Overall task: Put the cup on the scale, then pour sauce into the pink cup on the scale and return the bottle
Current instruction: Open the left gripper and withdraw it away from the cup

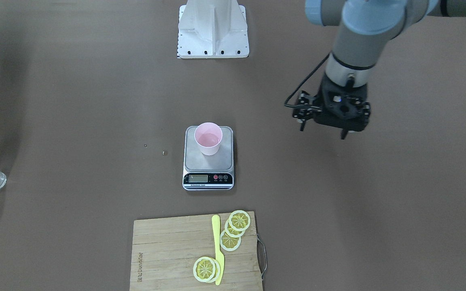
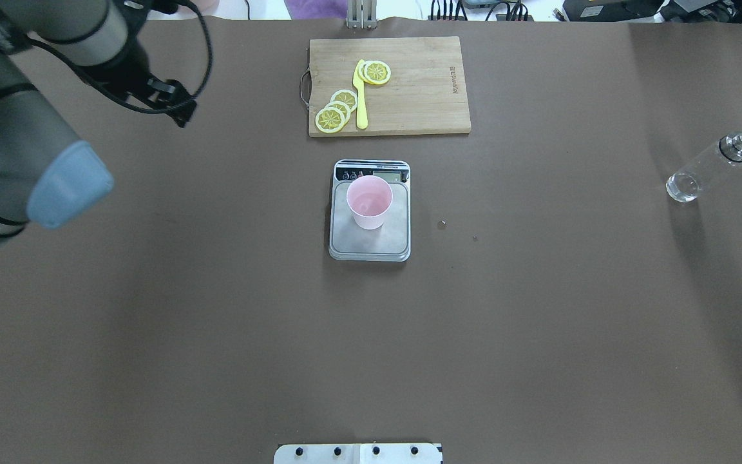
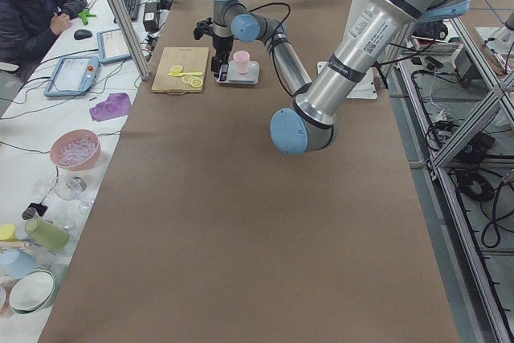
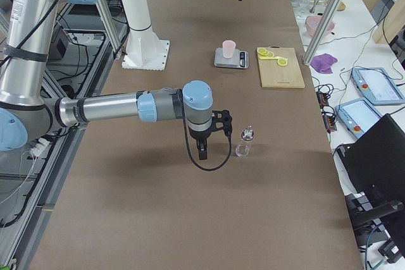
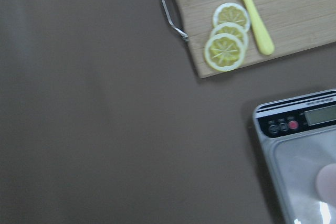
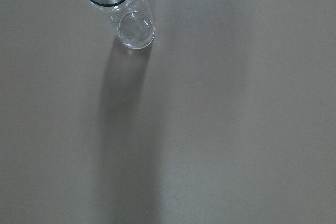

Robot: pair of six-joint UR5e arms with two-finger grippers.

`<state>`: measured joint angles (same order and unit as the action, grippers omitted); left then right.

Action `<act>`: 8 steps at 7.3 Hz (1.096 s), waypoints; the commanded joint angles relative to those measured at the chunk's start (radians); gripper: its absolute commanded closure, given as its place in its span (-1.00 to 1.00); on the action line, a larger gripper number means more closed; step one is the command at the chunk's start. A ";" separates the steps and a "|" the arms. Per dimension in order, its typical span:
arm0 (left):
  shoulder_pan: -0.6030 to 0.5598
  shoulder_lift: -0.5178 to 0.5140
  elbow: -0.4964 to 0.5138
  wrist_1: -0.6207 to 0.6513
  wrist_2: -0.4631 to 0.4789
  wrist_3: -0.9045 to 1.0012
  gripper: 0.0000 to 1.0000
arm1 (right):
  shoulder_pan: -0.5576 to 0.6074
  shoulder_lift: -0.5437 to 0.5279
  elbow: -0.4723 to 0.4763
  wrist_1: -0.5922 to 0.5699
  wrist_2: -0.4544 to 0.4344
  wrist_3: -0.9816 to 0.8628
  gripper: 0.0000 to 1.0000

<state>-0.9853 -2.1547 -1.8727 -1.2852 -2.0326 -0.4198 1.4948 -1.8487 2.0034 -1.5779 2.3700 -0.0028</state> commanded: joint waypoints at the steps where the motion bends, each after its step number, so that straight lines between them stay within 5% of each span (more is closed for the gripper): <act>1: -0.241 0.134 0.010 0.032 -0.083 0.340 -0.96 | -0.004 -0.009 0.000 0.059 0.002 0.009 -1.00; 4: -0.479 0.211 0.289 0.021 -0.163 0.897 -0.96 | -0.004 -0.014 0.000 0.062 0.003 0.010 -1.00; 6: -0.585 0.226 0.369 0.015 -0.226 0.960 -0.96 | -0.013 -0.015 0.003 0.068 0.026 0.079 -1.00; 8: -0.590 0.239 0.368 0.015 -0.233 0.958 -0.96 | -0.089 -0.059 0.003 0.241 0.021 0.263 -1.00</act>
<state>-1.5669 -1.9226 -1.5110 -1.2701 -2.2569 0.5339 1.4498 -1.8776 2.0060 -1.4434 2.3918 0.1464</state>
